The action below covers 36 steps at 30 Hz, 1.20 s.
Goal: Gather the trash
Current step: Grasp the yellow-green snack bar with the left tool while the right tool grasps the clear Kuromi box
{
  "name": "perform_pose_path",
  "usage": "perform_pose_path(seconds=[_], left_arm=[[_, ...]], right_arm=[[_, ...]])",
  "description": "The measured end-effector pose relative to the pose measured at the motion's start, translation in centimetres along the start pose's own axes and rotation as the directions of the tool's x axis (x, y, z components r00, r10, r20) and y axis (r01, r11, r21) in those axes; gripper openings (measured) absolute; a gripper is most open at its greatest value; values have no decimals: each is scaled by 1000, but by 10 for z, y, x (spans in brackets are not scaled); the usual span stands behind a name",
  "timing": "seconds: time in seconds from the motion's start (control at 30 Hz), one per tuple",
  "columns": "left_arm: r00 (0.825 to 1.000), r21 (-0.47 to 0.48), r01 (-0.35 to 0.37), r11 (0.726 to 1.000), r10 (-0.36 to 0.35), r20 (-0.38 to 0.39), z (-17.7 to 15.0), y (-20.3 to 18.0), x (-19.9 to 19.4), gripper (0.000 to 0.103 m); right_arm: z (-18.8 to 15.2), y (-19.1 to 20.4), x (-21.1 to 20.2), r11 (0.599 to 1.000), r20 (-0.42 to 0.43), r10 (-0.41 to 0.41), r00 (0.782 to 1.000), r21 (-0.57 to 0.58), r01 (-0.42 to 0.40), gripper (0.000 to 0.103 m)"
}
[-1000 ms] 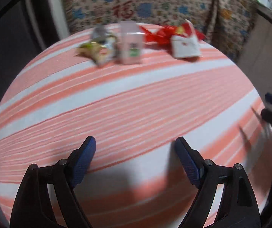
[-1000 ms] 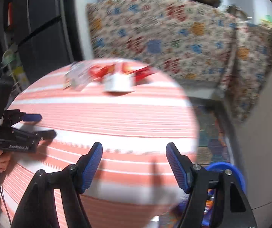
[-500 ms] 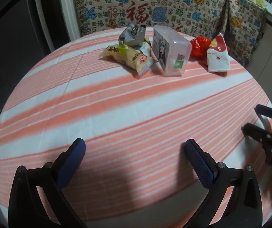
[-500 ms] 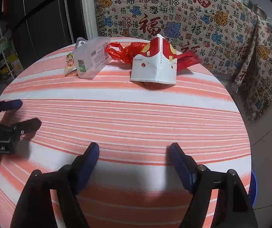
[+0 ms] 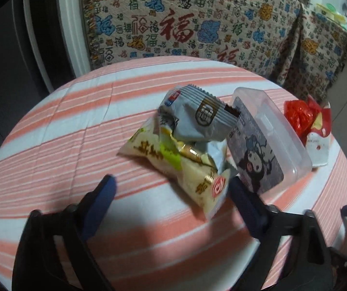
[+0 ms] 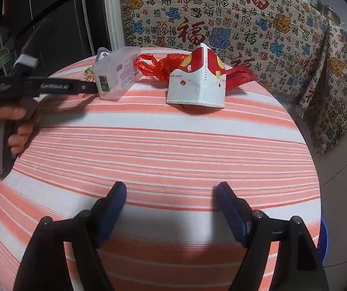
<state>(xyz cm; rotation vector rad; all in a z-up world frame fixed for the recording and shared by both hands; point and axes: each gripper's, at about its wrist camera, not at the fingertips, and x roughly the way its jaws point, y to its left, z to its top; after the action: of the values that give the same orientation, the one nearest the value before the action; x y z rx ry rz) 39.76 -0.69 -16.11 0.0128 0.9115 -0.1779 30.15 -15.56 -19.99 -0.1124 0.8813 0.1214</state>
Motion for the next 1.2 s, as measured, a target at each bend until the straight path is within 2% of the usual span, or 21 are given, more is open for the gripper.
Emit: perform_pose_path(seconds=[0.03,0.07,0.1,0.23,0.37,0.47,0.53,0.6,0.63,0.7,0.77,0.83,0.97,1.0,1.03,1.1,1.2], left_arm=[[1000,9,28,1000,-28,12,0,-1,-2,66],[998,14,52,999,-52,18,-2,-4,-5,37],[998,16,60,998,-60,17,-5,-4,-8,32],[996,21,84,996,-85,15,-28,-1,-28,29],[997,61,79,995,-78,-8,-72,4,-66,29],[995,69,95,993,-93,-33,-105,8,-93,34],[995,68,91,993,-89,-34,-119,8,-105,47],[998,58,63,996,-61,-34,-129,5,-111,88],[999,58,45,997,-43,-34,-133,4,-112,94],[999,78,-7,997,9,-32,-140,2,-110,95],[999,59,-18,998,20,-28,-141,4,-111,96],[999,43,-29,999,30,-29,-143,7,-110,97],[998,40,-43,998,44,-37,-143,8,-108,101],[998,37,-41,998,43,-37,-144,9,-108,102],[998,34,-40,999,41,-37,-144,10,-108,102],[998,34,-41,999,42,-37,-144,10,-108,102],[998,34,-41,999,42,-38,-144,11,-108,102]], right_arm=[[0,1,0,1000,0,1,1000,1,-1,79],[0,0,0,1000,0,0,1000,0,0,79],[0,0,0,1000,0,-1,1000,0,1,79],[0,1,0,1000,0,0,1000,1,0,80],[1,0,1,1000,0,0,1000,1,0,80],[1,1,1,1000,0,-1,1000,1,1,80],[3,2,2,1000,0,-8,1000,-2,8,80],[9,6,4,1000,-9,4,1000,-4,-4,80],[17,16,5,999,-13,23,1000,-26,-23,79],[36,35,5,997,14,38,999,-63,-37,79],[62,59,5,994,56,63,996,-91,-57,79],[90,81,17,992,56,77,995,-100,-71,78],[128,95,47,998,47,39,998,-45,-36,77],[134,92,55,1000,43,24,999,-14,-24,66],[135,87,59,1000,44,22,999,11,-23,36],[133,76,62,998,32,43,999,53,-45,34],[116,62,41,987,39,127,991,97,-131,34]])
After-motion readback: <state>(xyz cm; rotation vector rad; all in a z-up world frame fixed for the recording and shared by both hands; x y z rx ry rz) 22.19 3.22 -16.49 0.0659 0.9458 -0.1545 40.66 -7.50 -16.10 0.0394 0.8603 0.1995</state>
